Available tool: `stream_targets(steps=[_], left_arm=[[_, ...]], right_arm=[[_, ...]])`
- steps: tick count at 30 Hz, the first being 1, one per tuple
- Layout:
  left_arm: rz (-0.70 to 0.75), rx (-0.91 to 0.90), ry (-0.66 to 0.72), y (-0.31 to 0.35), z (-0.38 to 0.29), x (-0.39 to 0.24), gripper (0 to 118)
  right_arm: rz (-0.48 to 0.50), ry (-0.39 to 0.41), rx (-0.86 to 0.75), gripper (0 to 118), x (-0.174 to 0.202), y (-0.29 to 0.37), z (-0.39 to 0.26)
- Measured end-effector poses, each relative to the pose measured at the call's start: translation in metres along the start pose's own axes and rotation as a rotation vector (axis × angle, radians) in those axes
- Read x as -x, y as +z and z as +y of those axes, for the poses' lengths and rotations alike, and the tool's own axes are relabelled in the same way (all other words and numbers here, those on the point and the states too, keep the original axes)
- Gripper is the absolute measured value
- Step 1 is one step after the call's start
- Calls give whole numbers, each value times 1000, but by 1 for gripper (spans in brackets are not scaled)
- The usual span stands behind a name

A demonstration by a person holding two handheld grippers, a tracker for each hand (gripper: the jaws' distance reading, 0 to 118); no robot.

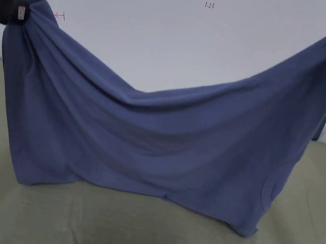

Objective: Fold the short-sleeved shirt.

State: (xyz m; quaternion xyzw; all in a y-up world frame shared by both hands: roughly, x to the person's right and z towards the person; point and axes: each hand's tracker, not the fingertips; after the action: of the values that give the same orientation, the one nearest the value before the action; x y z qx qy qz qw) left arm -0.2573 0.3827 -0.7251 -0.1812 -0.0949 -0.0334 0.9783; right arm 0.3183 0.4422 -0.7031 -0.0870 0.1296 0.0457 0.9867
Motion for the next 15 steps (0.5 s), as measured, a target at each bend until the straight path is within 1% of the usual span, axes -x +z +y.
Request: stream_targets(steps=[4,5,7,9,12,14,15], left_arm=[[-19,26,39,25,-28,4,5],[-26,34,49,32,-35,5,5],[-33,45,62,47,-53,8,5],[-40,65,75,61,-72,11,5],[-72,97,105,87,-103,12,5],[-91,121,102,103,-122,10,5],[-99,130,96,110,-131,8,5]], right_arm=[[20,-51,23,4,7,30,-29],[33,-57,32,4,8,38,-35],[30,-54,33,4,15,59,-51],[53,-64,49,4,18,77,-64],[45,-69,72,4,24,103,-86],[36,-92,92,4,25,121,-103],[33,-118,104,4,25,129,-112]])
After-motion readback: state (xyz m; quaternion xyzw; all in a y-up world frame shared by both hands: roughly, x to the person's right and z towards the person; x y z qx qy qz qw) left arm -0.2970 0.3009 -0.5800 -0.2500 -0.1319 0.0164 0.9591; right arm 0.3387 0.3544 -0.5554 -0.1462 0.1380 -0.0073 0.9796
